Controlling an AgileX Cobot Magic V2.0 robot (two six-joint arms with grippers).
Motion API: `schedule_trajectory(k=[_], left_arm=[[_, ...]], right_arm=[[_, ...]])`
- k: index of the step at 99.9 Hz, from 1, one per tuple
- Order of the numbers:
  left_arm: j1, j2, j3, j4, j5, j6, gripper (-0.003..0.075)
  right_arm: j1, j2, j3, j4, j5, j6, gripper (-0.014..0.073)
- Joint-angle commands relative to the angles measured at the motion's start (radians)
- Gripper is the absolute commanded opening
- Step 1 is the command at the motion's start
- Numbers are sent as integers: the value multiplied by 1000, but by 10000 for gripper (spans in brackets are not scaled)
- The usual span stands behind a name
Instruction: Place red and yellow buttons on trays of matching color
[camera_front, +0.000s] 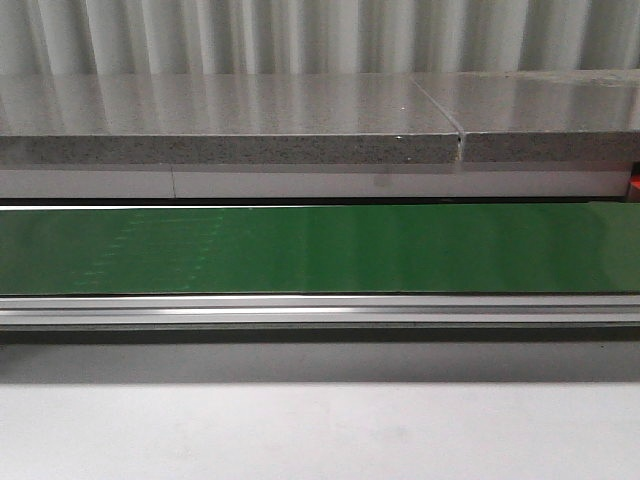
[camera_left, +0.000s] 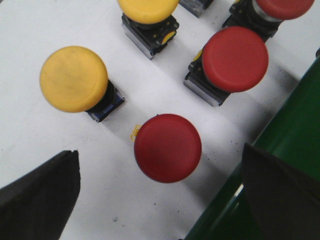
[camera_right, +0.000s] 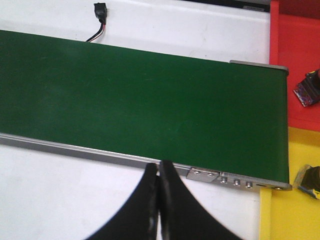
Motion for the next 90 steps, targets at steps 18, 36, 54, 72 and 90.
schedule_trajectory(k=[18,36,54,72,90], left_arm=[[1,19,-32,1,-75,1,627],[1,46,-32,1,-98,1,627],[1,81,-32,1,-100,1,627],[1,88,-32,1,-98,1,606],[1,88,-32,1,-92,2,403]], right_arm=[[1,-6,-24,-1,-53,-8,-67],[1,-6,-24,-1,-53,-8,-67],[1,-6,-24,-1,-53,-8,-67],[1,-6,-24,-1,-53,-8,-67],[1,-6,-24,-1,-53,-8,-67]])
